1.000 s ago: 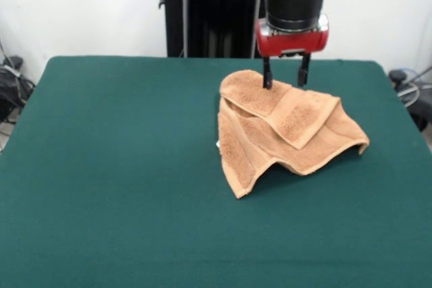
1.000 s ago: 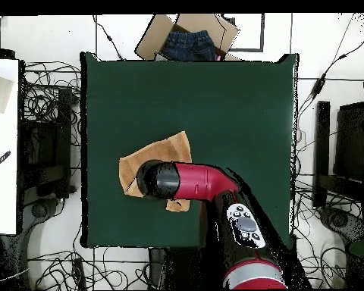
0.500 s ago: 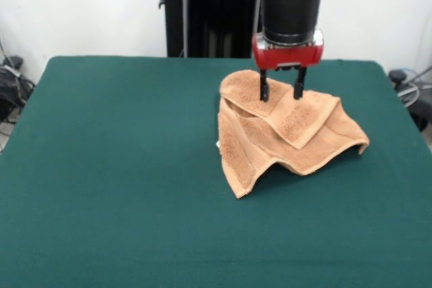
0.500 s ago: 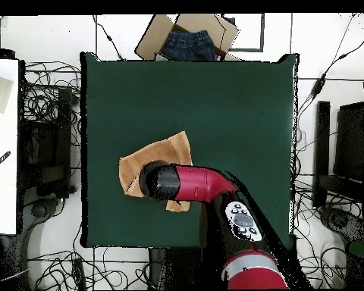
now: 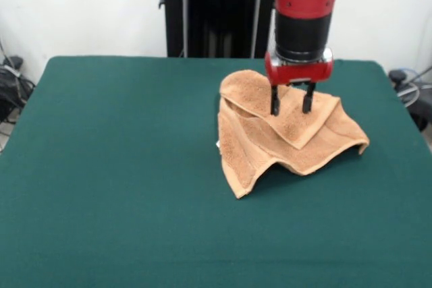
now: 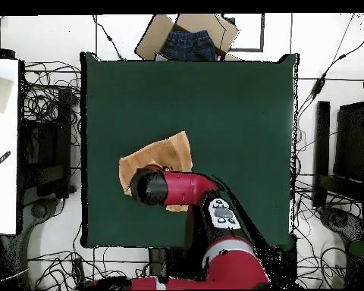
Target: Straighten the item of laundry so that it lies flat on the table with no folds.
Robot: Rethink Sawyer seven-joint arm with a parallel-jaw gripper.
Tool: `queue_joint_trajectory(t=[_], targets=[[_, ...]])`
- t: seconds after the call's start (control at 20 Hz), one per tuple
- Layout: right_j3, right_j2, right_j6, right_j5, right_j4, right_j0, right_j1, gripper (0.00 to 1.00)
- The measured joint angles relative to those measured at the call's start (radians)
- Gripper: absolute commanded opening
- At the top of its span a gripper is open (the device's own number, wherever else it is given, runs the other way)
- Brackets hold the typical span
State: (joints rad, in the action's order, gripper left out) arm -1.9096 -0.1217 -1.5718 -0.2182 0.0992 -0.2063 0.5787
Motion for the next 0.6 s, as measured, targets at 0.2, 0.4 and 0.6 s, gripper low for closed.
queue_joint_trajectory(t=[0.2,0.4,0.6], targets=[[0.000,0.019,0.000,0.055,0.000,0.027,-0.043,1.00],[0.001,0.031,0.000,0.096,-0.001,0.048,-0.078,1.00],[0.002,0.054,0.000,0.125,-0.001,0.067,-0.100,1.00]])
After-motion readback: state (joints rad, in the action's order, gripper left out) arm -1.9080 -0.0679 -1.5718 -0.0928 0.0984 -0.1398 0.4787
